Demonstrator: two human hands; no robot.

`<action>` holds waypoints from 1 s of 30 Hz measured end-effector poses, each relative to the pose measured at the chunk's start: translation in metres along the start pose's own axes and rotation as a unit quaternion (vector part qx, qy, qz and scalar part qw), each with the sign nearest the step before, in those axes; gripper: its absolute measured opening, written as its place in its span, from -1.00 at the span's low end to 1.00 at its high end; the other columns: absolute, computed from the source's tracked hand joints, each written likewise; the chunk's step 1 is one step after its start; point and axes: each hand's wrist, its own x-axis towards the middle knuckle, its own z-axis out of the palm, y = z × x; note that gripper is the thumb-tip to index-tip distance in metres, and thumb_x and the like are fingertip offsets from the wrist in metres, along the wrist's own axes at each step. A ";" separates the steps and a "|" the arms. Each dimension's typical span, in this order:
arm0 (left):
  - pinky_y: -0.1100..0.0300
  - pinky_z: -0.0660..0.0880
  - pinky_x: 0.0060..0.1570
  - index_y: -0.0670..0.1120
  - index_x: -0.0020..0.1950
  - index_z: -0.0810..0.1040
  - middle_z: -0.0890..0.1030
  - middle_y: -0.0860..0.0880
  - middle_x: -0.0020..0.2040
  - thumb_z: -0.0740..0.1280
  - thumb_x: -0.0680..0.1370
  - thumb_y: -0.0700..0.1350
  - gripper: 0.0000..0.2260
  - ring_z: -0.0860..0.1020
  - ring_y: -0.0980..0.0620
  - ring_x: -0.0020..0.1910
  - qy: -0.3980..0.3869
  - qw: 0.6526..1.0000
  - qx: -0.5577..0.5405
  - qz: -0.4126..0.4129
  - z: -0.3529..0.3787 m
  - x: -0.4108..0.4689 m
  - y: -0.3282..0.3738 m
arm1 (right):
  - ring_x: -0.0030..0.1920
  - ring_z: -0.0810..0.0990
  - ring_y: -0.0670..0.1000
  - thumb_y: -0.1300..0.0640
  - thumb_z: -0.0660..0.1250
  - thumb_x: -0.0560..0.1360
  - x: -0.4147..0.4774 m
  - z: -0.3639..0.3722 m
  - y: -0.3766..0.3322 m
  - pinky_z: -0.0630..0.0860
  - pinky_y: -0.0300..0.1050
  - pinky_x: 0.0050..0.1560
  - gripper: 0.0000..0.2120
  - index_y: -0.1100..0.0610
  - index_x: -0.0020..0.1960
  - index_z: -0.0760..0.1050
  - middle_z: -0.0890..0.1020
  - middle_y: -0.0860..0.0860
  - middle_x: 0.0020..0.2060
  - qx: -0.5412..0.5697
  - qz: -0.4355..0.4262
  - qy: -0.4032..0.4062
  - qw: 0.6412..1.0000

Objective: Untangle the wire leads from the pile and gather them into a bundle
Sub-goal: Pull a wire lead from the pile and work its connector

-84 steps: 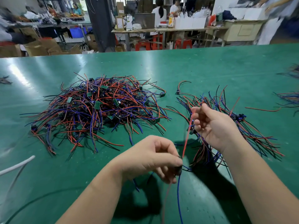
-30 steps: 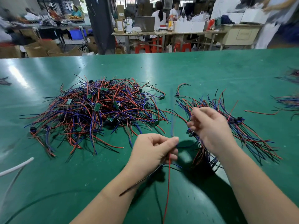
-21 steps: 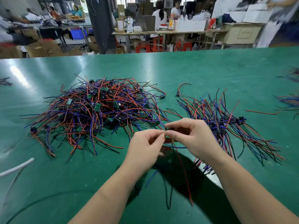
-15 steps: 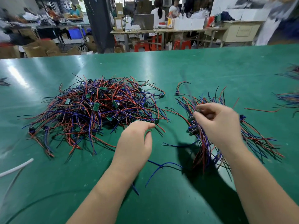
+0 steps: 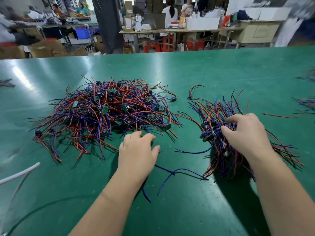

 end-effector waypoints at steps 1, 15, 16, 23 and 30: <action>0.07 0.33 0.21 0.13 0.27 0.50 0.48 0.02 0.28 0.28 0.54 0.16 -0.68 0.40 -0.03 0.29 -0.012 1.000 0.007 0.003 -0.001 0.001 -0.001 | 0.14 0.48 0.22 0.02 0.36 0.46 -0.002 0.001 -0.004 0.43 0.07 0.20 -0.73 0.04 0.14 0.59 0.50 0.18 0.10 0.009 -0.012 0.000 1.000; -0.04 0.21 0.32 0.22 0.37 0.38 0.41 -0.05 0.37 0.18 0.58 0.14 -0.65 0.28 -0.11 0.36 0.021 0.998 -0.008 -0.057 0.003 0.009 -0.014 | -0.18 0.45 -0.05 0.21 0.36 0.47 -0.026 0.013 -0.032 0.21 -0.34 -0.17 -0.88 0.12 -0.02 0.64 0.54 0.00 -0.14 0.122 -0.178 0.013 0.976; -0.06 0.15 0.36 0.25 0.40 0.33 0.38 -0.05 0.41 0.14 0.58 0.19 -0.63 0.25 -0.11 0.40 -0.012 0.998 -0.006 -0.064 0.005 0.011 -0.016 | -0.17 0.46 -0.06 0.21 0.36 0.47 -0.027 0.014 -0.033 0.23 -0.33 -0.14 -0.88 0.13 -0.02 0.64 0.54 -0.01 -0.14 0.124 -0.185 0.008 0.975; -0.23 0.09 0.37 0.08 0.09 0.58 0.55 0.08 0.03 0.06 0.63 0.00 -0.71 0.43 -0.05 0.17 -0.008 0.986 -0.113 -0.122 0.007 0.027 -0.016 | -0.17 0.43 -0.12 0.21 0.37 0.47 -0.037 0.021 -0.042 0.24 -0.38 -0.09 -0.88 0.12 -0.01 0.64 0.53 -0.06 -0.16 0.145 -0.216 -0.021 0.965; 0.37 0.46 -0.27 -0.15 0.04 0.61 0.63 0.00 -0.24 0.18 0.63 -0.22 -0.80 0.57 0.19 -0.30 0.075 0.741 -0.648 -0.163 -0.021 0.026 -0.012 | -0.17 0.56 -0.08 0.23 0.36 0.47 -0.041 0.018 -0.048 0.41 -0.31 -0.09 -0.88 0.08 -0.07 0.65 0.61 -0.08 -0.21 0.202 -0.198 -0.045 0.958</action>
